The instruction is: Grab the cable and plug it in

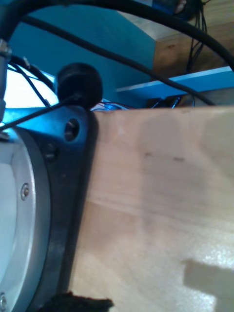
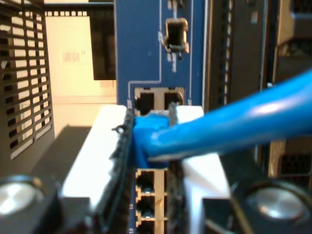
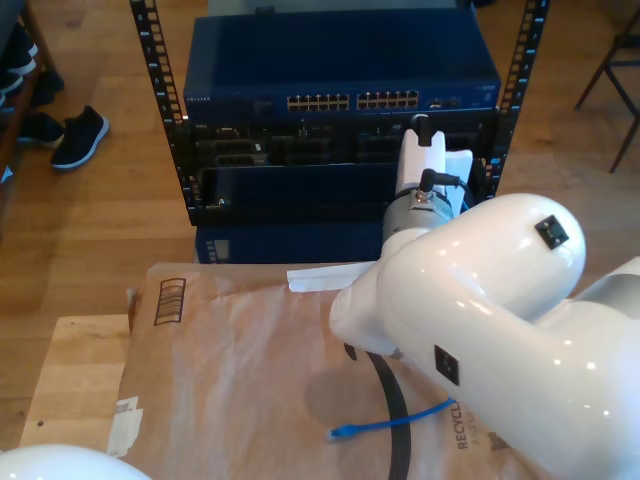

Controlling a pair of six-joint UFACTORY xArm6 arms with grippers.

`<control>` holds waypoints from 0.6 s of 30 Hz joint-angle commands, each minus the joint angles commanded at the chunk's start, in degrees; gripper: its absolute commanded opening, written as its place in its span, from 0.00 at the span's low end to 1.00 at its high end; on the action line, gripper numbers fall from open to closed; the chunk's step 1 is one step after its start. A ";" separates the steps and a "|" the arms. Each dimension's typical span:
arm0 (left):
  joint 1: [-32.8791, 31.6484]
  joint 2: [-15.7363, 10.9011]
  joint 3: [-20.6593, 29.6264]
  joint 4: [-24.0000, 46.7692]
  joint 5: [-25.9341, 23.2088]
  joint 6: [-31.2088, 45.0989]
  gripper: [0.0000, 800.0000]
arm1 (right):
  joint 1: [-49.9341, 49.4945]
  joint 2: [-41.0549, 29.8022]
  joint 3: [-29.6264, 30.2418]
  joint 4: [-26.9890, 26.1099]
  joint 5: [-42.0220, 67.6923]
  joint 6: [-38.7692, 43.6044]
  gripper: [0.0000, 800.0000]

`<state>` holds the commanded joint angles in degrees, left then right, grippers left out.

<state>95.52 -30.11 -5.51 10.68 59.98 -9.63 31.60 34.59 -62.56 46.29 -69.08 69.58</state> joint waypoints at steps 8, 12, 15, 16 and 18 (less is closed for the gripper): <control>0.00 0.00 0.00 0.00 0.00 0.00 1.00 | -0.79 4.22 -5.01 0.00 -2.46 0.00 0.00; 0.00 0.00 0.00 0.00 0.00 0.00 1.00 | -1.32 4.66 -5.27 -0.18 -2.64 0.44 0.00; 0.00 0.00 0.00 0.00 0.00 0.00 1.00 | -1.85 5.01 -5.27 -1.49 -2.81 1.23 0.00; 0.00 0.00 0.00 0.00 0.00 0.00 1.00 | -2.11 5.01 -5.19 -1.93 -2.90 1.23 0.00; 0.00 0.00 0.00 0.00 0.00 0.00 1.00 | -2.29 5.10 -5.01 -2.64 -2.90 1.23 0.00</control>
<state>95.52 -30.11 -5.51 10.68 59.98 -9.63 29.32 39.69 -67.57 43.65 -71.98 70.81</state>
